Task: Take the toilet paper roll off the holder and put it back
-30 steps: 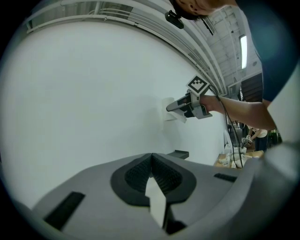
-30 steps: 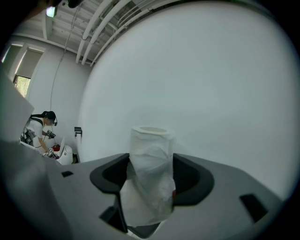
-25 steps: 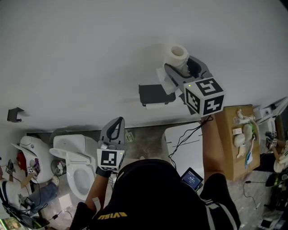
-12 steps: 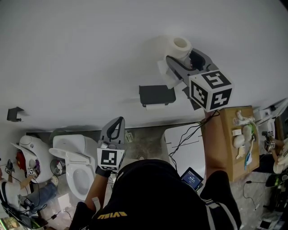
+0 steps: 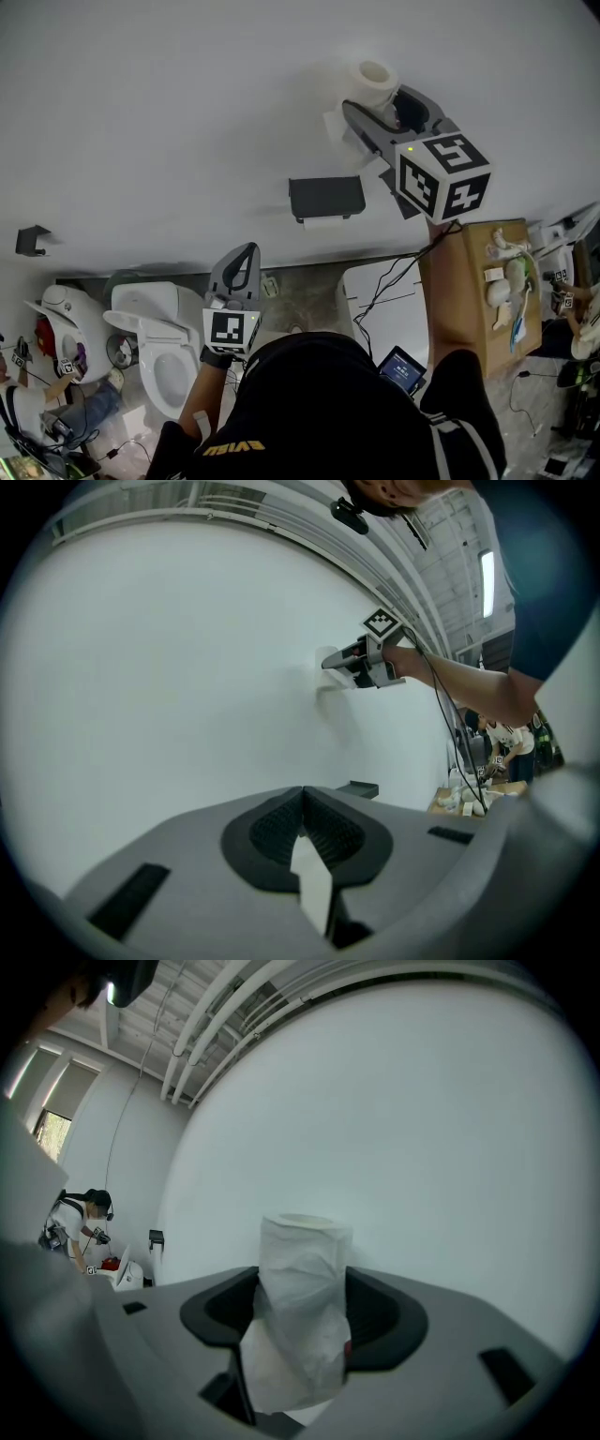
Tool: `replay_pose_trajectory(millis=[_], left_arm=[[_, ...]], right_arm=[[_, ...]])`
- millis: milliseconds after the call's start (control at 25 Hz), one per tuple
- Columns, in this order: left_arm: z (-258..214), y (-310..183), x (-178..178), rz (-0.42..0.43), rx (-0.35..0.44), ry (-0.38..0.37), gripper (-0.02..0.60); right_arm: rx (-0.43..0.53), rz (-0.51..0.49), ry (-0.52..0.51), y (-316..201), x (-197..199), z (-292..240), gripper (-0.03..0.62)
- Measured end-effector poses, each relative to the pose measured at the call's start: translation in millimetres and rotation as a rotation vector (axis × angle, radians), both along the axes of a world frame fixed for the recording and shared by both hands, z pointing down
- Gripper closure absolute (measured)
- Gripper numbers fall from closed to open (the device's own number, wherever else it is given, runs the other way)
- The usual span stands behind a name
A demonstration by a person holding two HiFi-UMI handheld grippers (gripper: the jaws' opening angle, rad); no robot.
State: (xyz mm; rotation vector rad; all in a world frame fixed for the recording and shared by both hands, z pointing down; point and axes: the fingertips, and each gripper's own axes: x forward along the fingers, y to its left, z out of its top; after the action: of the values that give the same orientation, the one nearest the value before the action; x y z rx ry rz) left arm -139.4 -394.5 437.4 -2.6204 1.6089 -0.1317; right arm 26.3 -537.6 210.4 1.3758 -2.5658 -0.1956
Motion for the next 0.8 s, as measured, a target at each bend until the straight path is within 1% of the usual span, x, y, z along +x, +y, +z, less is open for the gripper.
replay_pose_trajectory(millis=[120,480,800], left_arm=[[-0.4,-3.4,0.3,0.005,0.002,0.0,0.571],[-2.7,-4.1,3.5,0.021,0.008,-0.001,0.571],[-3.5,-5.2,2.9,0.018,0.008,-0.003,0.571]], right_arm=[[-0.002,0.0,0.002,-2.3,-0.4,0.0,0.322],[0.036,0.017,0.004,1.2,5.5,-21.4,0.322],[0.046,0.009,0.004,-0.4,2.9,-27.4,0.322]])
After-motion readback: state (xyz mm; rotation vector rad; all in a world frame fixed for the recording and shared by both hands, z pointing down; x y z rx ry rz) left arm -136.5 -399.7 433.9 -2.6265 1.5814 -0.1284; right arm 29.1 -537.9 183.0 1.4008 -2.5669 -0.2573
